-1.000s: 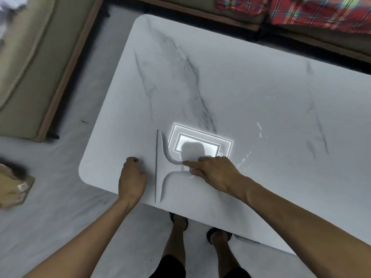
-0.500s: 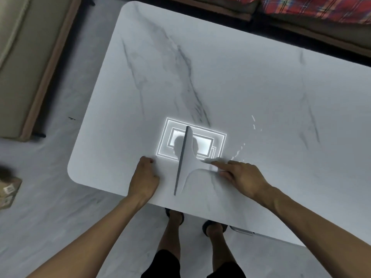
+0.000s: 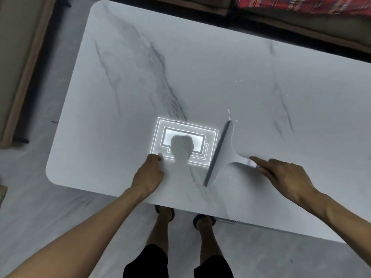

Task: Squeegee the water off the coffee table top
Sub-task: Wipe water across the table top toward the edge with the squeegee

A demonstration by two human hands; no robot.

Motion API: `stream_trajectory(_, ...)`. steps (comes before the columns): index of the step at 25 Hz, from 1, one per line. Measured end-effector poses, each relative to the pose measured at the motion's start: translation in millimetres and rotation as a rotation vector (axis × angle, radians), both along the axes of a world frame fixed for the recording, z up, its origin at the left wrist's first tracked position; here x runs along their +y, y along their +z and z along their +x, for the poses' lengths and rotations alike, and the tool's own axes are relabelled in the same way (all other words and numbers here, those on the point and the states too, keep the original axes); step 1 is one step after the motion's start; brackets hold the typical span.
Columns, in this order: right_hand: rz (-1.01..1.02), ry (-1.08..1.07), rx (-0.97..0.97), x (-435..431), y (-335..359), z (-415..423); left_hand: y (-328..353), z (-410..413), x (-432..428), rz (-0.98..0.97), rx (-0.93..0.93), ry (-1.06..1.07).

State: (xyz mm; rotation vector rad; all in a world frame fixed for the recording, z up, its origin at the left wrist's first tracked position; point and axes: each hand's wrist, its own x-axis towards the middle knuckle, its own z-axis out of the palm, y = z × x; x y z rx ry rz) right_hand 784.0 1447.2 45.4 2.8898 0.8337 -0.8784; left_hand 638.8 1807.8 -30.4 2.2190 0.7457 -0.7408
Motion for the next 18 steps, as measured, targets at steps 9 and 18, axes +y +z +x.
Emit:
stream_trajectory(9,0.194,0.520,0.239,161.8,-47.9,-89.0,3.2,-70.3,16.2,0.160,0.049,0.521)
stream_trajectory(18,0.151,0.459,0.152,78.2,-56.0,-62.0,7.9,-90.9,-39.4,0.001,-0.124,0.315)
